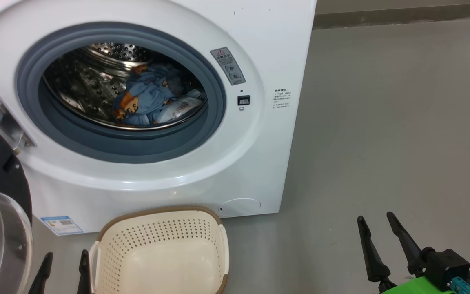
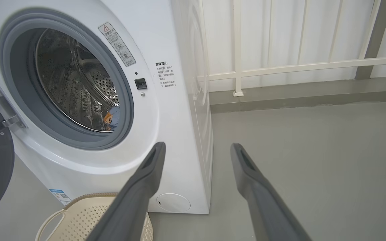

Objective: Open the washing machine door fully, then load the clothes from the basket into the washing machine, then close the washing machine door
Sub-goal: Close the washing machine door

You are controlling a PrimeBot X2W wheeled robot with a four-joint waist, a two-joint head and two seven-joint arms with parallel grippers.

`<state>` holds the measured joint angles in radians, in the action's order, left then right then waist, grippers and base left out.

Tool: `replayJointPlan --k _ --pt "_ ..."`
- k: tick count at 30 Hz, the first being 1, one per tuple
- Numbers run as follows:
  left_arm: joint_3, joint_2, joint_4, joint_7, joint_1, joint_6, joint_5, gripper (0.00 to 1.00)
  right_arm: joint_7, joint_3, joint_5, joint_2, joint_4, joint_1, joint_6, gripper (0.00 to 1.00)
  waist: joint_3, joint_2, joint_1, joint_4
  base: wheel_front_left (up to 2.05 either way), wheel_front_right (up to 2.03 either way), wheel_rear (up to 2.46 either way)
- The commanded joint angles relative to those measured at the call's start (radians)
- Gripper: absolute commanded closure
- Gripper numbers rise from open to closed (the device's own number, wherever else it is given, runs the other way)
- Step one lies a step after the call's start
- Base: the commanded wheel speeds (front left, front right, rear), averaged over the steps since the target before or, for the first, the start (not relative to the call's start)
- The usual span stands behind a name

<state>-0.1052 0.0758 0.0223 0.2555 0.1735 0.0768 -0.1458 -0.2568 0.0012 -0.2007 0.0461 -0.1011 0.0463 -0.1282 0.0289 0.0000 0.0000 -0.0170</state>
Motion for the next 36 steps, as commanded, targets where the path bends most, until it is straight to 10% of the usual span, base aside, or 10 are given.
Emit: replayJointPlan --k 1,36 --pt "-0.038 0.004 -0.017 0.006 -0.054 0.006 0.008 0.00 -0.005 0.028 -0.008 0.004 0.020 -0.024 -0.003 0.00 0.002 0.0000 0.0000 0.000 0.00 0.00 0.00" --pt "-0.054 -0.012 -0.021 0.006 -0.079 0.012 0.043 0.00 -0.005 0.028 -0.015 0.004 0.008 -0.017 -0.003 0.00 -0.001 0.0000 0.0000 0.008 -0.68 0.68 0.00"
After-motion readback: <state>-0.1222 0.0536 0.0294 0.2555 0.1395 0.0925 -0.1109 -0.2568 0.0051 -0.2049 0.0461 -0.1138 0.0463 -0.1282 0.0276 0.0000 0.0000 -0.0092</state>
